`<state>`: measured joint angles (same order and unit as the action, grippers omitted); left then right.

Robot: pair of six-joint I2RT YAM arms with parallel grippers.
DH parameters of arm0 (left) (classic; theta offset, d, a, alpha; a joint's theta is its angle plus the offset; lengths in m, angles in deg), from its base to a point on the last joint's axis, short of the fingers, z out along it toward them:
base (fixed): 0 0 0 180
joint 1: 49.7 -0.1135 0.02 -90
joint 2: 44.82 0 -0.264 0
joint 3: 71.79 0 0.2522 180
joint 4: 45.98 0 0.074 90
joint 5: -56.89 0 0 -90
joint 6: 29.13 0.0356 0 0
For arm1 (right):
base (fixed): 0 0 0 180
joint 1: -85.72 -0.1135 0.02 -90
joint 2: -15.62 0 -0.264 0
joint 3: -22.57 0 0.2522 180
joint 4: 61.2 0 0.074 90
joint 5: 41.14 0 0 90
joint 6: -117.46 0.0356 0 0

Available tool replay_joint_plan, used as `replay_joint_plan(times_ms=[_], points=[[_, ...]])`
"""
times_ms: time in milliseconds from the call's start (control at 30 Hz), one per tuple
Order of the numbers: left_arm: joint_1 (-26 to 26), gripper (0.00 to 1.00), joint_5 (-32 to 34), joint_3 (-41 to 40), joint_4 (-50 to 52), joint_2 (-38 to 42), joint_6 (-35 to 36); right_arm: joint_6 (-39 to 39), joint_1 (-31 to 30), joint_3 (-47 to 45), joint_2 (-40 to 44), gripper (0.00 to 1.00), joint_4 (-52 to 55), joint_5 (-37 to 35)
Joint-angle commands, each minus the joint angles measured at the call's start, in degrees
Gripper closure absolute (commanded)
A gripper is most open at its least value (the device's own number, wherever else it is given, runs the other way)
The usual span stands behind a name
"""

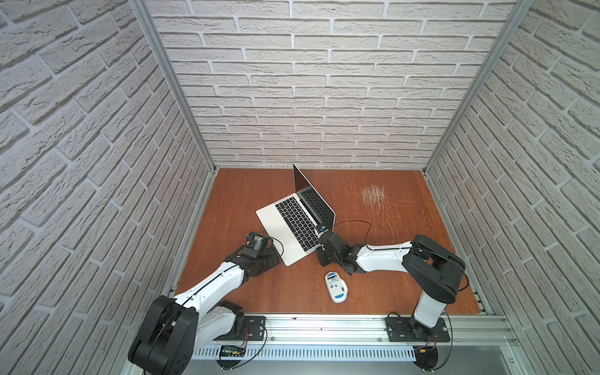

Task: Remove the wireless mouse receiver from the laptop
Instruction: Take out the USB plug from the USB port.

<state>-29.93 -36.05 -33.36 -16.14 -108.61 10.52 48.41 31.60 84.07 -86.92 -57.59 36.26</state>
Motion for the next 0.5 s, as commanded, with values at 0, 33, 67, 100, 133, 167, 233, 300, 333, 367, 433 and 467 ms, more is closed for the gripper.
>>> replay_joint_plan(times_ms=[0, 33, 67, 100, 133, 167, 233, 300, 333, 367, 433, 467], points=[[-0.29, 0.33, 2.48, 1.74, 0.76, -2.84, -0.56, 0.17, -0.21, 0.05, -3.36, 0.59, 0.34, 0.3], [-0.33, 0.33, 3.6, 2.77, 1.58, -3.83, -0.66, 0.22, -0.27, 0.2, -3.62, 0.59, 0.28, 0.56], [-0.34, 0.33, 4.83, 3.62, 2.48, -4.91, -0.71, 0.24, -0.24, 0.32, -3.8, 0.59, 0.27, 0.89], [-0.32, 0.34, 5.59, 4.64, 3.06, -5.89, -0.72, 0.31, -0.26, 0.47, -4.03, 0.6, 0.32, 1.13], [-0.33, 0.34, 6.24, 5.3, 3.22, -7.09, -0.72, 0.27, -0.2, 0.44, -4.09, 0.6, 0.34, 1.29], [-0.27, 0.34, 6.92, 5.89, 3.26, -8.34, -0.78, 0.47, -0.24, 0.3, -4.12, 0.6, 0.25, 1.39], [-0.34, 0.35, 7.31, 6.87, 3.02, -10.99, -0.84, 0.71, -0.28, 0.03, -4.13, 0.6, -0.1, 1.6], [-0.23, 0.36, 7.47, 7.82, 3.04, -13.99, -0.81, 0.72, -0.27, 0.03, -4.2, 0.61, -0.21, 1.66], [-0.21, 0.37, 7.32, 8.07, 2.84, -15.21, -0.8, 0.75, -0.28, 0.09, -4.23, 0.61, -0.2, 1.77], [-0.11, 0.37, 7.19, 8.16, 2.31, -16.39, -0.78, 0.71, -0.28, 0.07, -4.22, 0.61, -0.17, 1.83], [0.0, 0.38, 6.94, 8.12, 1.34, -18.27, -0.8, 0.67, -0.16, 0.09, -4.28, 0.61, -0.16, 2.01], [0.08, 0.38, 6.64, 8.0, 0.92, -18.65, -0.77, 0.74, -0.15, 0.08, -4.33, 0.61, -0.13, 2.09]])
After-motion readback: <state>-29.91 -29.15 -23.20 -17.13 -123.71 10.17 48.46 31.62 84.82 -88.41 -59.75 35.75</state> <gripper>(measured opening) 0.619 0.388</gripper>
